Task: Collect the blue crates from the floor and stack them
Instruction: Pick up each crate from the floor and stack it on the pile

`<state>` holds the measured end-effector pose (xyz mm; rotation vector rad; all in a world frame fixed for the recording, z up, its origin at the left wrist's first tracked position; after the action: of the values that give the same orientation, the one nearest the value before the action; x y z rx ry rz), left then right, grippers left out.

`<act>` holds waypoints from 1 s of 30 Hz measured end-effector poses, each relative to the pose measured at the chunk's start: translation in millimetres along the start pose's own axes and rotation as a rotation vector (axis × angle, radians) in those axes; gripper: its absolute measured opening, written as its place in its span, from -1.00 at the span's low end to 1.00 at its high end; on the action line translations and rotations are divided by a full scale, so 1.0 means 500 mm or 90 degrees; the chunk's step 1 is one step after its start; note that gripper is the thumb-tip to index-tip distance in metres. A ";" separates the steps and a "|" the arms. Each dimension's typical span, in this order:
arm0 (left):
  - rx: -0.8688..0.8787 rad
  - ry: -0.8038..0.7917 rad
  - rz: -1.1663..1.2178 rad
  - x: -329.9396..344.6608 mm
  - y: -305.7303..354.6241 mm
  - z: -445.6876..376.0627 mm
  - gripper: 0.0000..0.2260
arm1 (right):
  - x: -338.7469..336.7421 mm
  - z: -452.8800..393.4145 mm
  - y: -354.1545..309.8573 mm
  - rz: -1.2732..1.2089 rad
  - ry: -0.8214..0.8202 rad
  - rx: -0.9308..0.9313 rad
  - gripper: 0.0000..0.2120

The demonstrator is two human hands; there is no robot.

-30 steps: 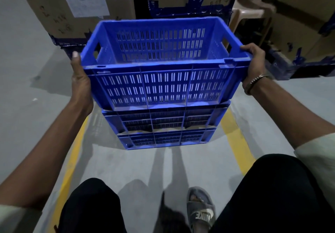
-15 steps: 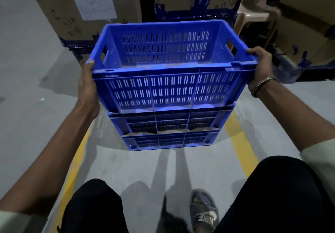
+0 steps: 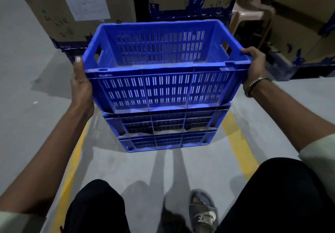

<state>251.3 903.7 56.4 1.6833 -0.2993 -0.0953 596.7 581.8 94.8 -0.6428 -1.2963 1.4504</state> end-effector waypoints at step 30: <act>0.554 0.098 -0.532 0.096 0.075 0.074 -0.80 | -0.023 -0.093 -0.010 0.141 -0.110 0.029 -0.64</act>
<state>283.5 852.2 93.4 2.5683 0.5875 -0.5071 643.2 588.0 83.9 -0.6574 -1.3527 1.7436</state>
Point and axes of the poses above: each hand's wrist, its own z-axis away from the middle knuckle, its own x-axis out of the palm, y = z × x, the point moved 4 cm from there along -z, towards the middle knuckle, and after that the axes turned 4 degrees about x, right-handed, at the moved point
